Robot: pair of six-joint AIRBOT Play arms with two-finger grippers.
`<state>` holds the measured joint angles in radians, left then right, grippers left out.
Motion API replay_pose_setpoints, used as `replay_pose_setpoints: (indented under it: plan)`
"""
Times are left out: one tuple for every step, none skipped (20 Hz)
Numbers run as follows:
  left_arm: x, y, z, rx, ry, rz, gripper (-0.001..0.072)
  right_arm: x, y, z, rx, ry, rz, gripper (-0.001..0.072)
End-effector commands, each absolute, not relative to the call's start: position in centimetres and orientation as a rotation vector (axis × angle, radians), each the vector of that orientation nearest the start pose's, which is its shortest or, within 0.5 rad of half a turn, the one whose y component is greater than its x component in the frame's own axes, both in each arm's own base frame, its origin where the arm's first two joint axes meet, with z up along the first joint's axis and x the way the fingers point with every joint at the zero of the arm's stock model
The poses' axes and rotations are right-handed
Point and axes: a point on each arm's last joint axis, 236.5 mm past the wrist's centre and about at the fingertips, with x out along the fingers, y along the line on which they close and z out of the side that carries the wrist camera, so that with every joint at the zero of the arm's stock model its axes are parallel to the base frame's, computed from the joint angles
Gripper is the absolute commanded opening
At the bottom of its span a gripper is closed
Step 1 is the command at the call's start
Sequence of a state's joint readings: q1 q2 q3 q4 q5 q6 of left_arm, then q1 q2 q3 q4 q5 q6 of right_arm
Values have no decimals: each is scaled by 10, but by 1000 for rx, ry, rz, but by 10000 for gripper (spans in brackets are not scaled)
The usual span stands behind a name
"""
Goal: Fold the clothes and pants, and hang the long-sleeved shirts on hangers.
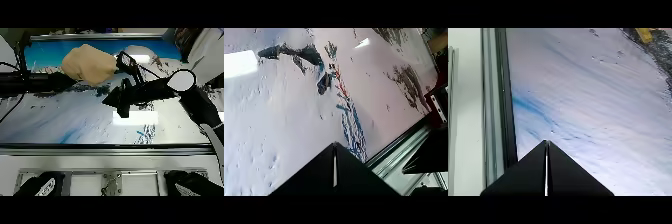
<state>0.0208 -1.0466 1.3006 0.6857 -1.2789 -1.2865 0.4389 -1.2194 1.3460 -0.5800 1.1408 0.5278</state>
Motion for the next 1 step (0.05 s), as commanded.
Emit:
replay_pose_setpoints:
  plan:
    - [349,-168,219,-420,838,-739,28,295,337,202,-220,469,1391,35]
